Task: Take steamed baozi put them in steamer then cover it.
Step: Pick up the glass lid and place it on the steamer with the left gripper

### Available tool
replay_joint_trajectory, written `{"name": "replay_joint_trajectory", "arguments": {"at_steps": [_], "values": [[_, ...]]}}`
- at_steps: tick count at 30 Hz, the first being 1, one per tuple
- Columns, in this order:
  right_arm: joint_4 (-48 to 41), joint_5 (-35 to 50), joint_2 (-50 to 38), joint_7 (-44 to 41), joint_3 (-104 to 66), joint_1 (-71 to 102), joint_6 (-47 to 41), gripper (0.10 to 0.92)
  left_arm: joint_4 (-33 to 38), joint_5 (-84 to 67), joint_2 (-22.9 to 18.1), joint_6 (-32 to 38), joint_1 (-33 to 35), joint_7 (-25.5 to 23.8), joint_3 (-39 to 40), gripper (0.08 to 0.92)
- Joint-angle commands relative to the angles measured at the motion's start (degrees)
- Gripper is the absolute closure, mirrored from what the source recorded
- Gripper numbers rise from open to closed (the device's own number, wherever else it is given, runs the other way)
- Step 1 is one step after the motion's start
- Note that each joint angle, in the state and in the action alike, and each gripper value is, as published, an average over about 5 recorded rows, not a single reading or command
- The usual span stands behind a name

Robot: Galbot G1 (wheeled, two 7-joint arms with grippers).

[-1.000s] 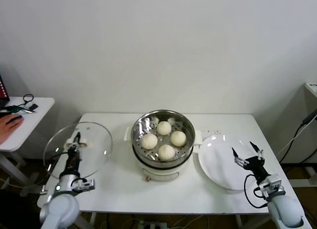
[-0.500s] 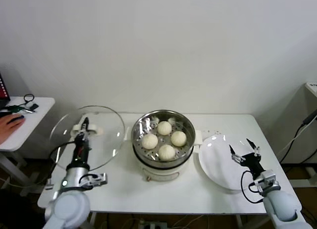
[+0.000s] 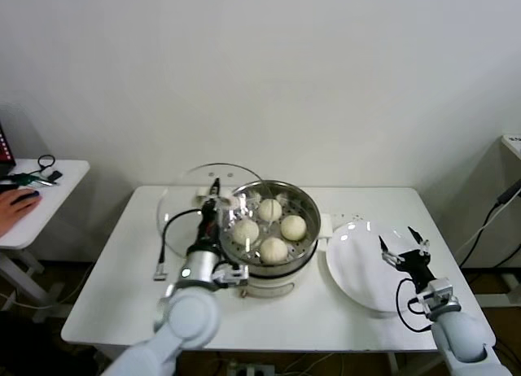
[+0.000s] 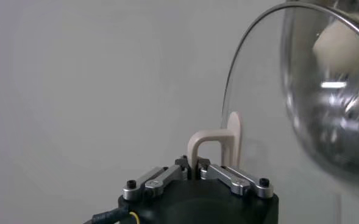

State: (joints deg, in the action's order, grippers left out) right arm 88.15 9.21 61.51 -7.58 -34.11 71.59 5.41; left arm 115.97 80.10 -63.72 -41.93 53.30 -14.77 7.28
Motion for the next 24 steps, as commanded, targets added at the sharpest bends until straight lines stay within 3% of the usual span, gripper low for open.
{"name": "replay_joint_trajectory", "arguments": {"at_steps": [1, 7, 13, 24], "values": [[-0.15, -0.22, 0.29, -0.3, -2.95, 1.61, 0.41, 0.203, -10.74, 12.79, -16.66, -3.07, -8.33, -8.83, 10.16, 0.85], [-0.22, -0.27, 0.43, -0.47, -3.51, 2.03, 0.65, 0.203, -15.98, 14.62, -22.23, -3.07, -8.22, -8.19, 8.91, 0.85], [-0.8, -0.22, 0.25, -0.91, -4.11, 2.17, 1.02, 0.203, -19.38, 15.3, -25.18, -3.07, -7.5, -7.43, 7.67, 0.85], [-1.65, -0.46, 0.36, -1.24, -3.9, 1.72, 1.3, 0.203, -21.83, 14.23, -24.4, -3.07, -7.51, -7.22, 5.7, 0.85]]}}
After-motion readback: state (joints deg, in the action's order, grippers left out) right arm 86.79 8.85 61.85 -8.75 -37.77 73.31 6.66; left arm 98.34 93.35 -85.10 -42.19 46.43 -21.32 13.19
